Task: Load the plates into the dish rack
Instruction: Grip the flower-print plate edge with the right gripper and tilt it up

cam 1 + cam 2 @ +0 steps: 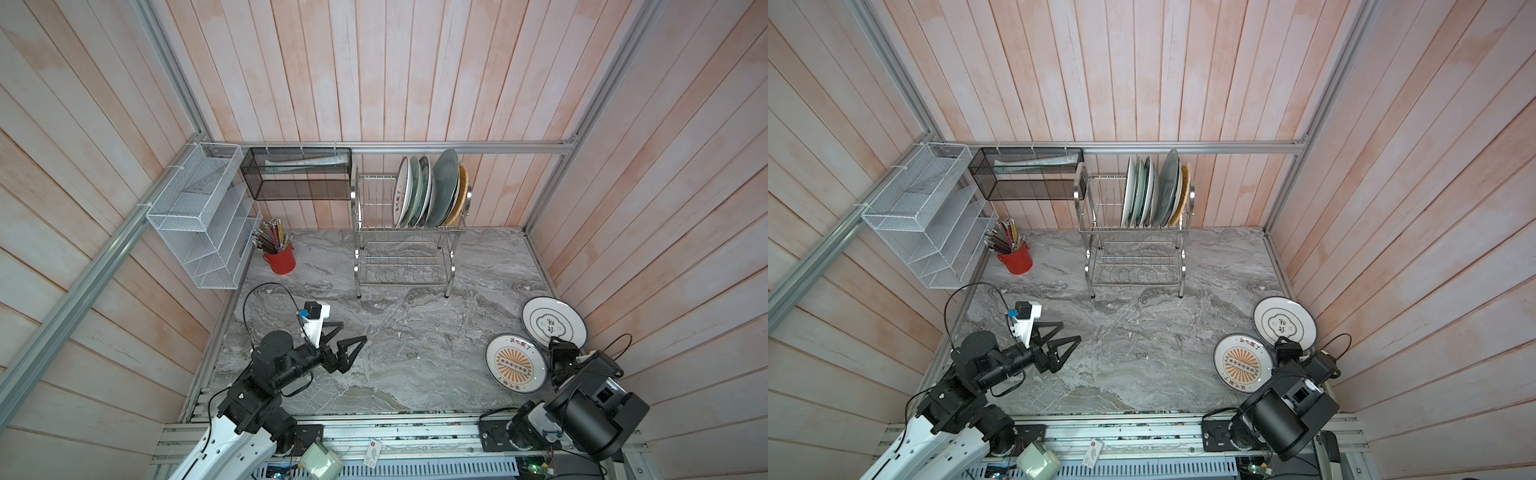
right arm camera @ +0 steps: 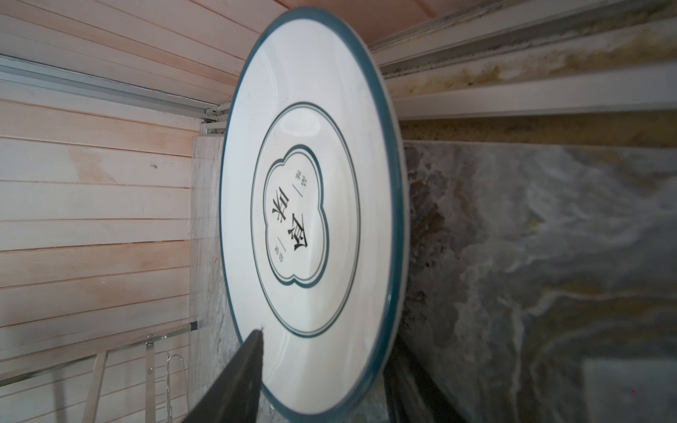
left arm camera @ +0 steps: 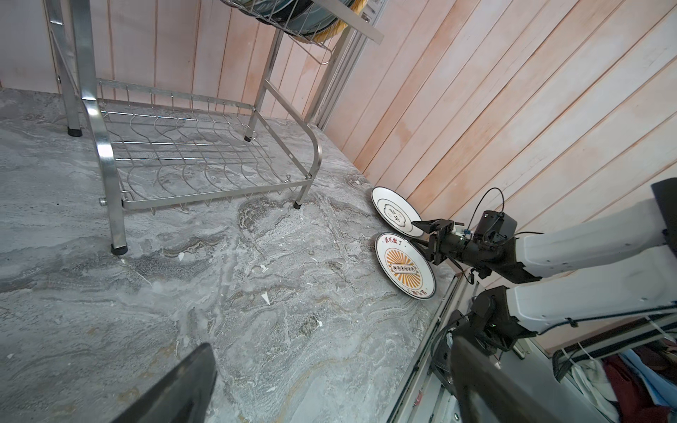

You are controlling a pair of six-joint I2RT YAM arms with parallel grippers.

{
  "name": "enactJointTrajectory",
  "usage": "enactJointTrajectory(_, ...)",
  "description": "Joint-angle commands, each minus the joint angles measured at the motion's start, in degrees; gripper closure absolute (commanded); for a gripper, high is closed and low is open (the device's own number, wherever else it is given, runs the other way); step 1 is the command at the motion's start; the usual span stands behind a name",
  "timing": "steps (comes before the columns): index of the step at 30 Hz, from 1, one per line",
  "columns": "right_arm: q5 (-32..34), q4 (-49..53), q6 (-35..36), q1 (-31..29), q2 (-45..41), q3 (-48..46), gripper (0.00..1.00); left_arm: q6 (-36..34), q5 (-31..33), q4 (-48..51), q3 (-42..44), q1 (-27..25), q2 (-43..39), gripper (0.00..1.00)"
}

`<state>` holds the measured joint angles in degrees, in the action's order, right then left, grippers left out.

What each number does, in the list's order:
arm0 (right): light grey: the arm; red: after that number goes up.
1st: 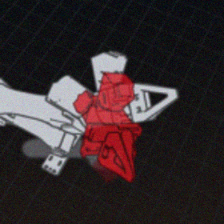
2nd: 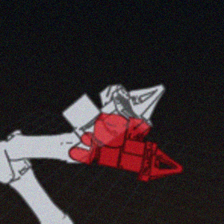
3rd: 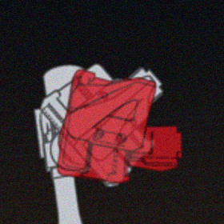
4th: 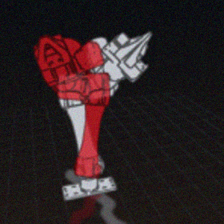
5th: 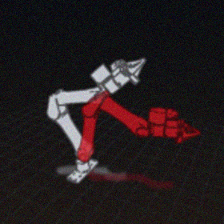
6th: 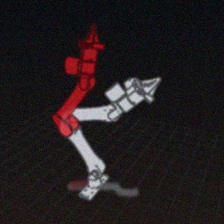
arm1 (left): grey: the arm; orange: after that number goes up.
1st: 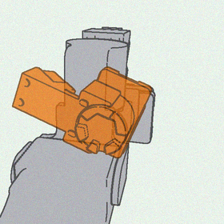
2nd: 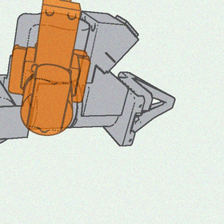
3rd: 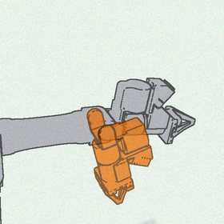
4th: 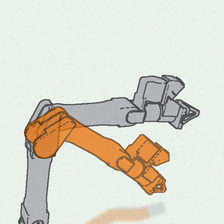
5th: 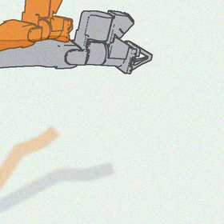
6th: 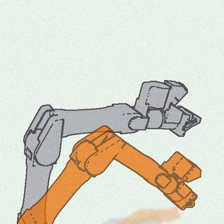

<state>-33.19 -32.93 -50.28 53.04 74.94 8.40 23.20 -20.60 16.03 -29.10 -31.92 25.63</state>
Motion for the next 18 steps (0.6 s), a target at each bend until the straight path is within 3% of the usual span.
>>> enactJointTrajectory(1,-2.6,-8.4,-2.8,-1.5,2.7,-1.4,0.62,-0.1,-0.2,-0.3,0.4,0.2,-0.8,0.0)
enactJointTrajectory(5,-2.6,-8.9,-3.5,-2.9,1.7,-1.6,0.81,0.0,0.6,-0.3,0.5,0.2,-1.6,0.0)
enactJointTrajectory(10,-0.2,-2.2,-2.7,-3.6,-5.6,0.1,0.99,0.0,0.8,-0.2,0.5,0.2,-1.6,0.0)
enactJointTrajectory(18,0.4,9.6,-1.1,-9.8,-18.0,6.9,1.0,0.1,1.4,-0.3,0.7,0.2,-2.4,0.0)
